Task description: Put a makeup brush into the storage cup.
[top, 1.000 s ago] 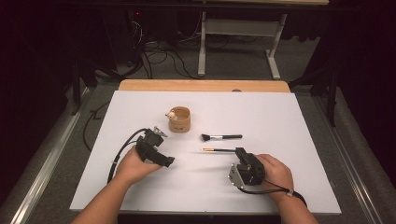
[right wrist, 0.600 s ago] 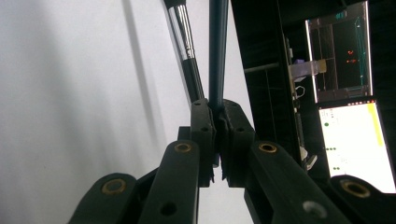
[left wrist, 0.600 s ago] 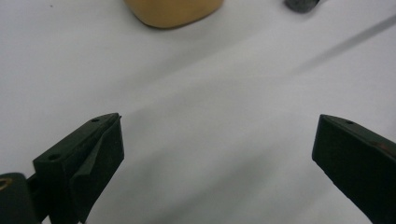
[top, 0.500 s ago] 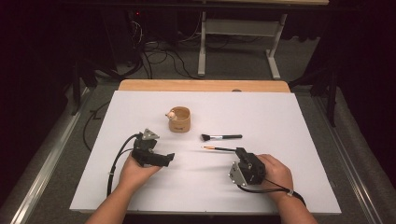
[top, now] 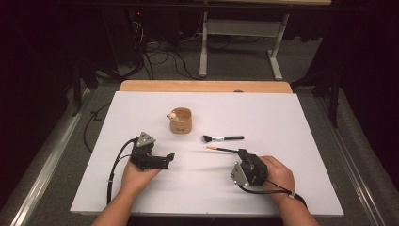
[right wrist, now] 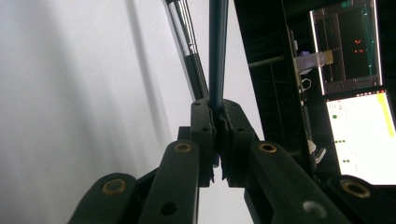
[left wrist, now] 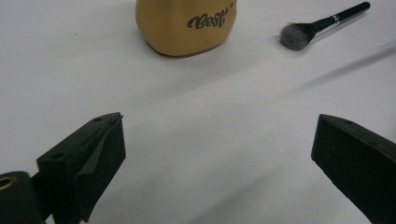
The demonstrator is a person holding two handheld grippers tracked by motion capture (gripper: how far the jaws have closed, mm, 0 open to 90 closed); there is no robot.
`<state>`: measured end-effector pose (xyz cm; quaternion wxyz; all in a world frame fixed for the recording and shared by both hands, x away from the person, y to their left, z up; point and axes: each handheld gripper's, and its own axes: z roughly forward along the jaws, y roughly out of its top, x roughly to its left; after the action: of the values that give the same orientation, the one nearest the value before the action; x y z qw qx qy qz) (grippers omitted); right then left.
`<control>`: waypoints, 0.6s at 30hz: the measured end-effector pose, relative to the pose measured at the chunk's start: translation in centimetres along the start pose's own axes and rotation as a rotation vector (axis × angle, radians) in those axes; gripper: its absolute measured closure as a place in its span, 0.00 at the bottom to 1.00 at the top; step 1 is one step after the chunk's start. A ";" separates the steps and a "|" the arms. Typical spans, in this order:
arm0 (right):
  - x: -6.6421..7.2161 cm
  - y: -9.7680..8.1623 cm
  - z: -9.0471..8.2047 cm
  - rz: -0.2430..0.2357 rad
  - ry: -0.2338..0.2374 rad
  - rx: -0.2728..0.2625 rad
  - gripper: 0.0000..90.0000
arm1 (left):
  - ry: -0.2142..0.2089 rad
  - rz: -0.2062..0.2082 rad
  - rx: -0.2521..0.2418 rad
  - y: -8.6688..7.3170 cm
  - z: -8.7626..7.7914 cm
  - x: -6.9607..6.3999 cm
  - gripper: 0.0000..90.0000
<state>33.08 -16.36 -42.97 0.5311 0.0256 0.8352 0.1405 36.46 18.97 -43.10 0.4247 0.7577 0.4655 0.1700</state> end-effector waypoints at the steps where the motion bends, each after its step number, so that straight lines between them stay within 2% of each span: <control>1: 0.0 0.0 0.0 0.006 0.005 -0.005 0.97 | 0.000 0.000 0.000 0.0 0.0 0.0 0.04; 4: -0.1 -0.2 0.1 0.034 0.017 0.000 0.97 | 0.004 -0.002 -0.002 -0.4 0.2 0.0 0.03; 8: -0.1 -0.3 0.3 0.056 0.028 0.002 0.97 | -0.006 -0.002 -0.037 -0.6 -0.1 0.0 0.03; 9: -0.2 -0.4 0.3 0.095 0.044 0.000 0.97 | -0.013 0.000 -0.044 -0.7 -0.1 -0.1 0.03; 15: -0.6 -1.1 0.6 0.192 0.075 -0.001 0.97 | -0.027 0.018 -0.059 -0.8 -0.2 -0.3 0.03; 16: -0.6 -1.1 0.6 0.192 0.075 -0.001 0.97 | -0.027 0.018 -0.059 -0.8 -0.2 -0.3 0.03; 18: -0.8 -1.1 0.6 0.247 0.089 -0.009 0.97 | -0.025 0.017 -0.072 -0.9 -0.3 -0.3 0.03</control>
<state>34.03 -17.49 -42.82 0.4723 0.1197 0.8478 0.2095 35.60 19.05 -43.58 0.4560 0.7480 0.4473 0.1806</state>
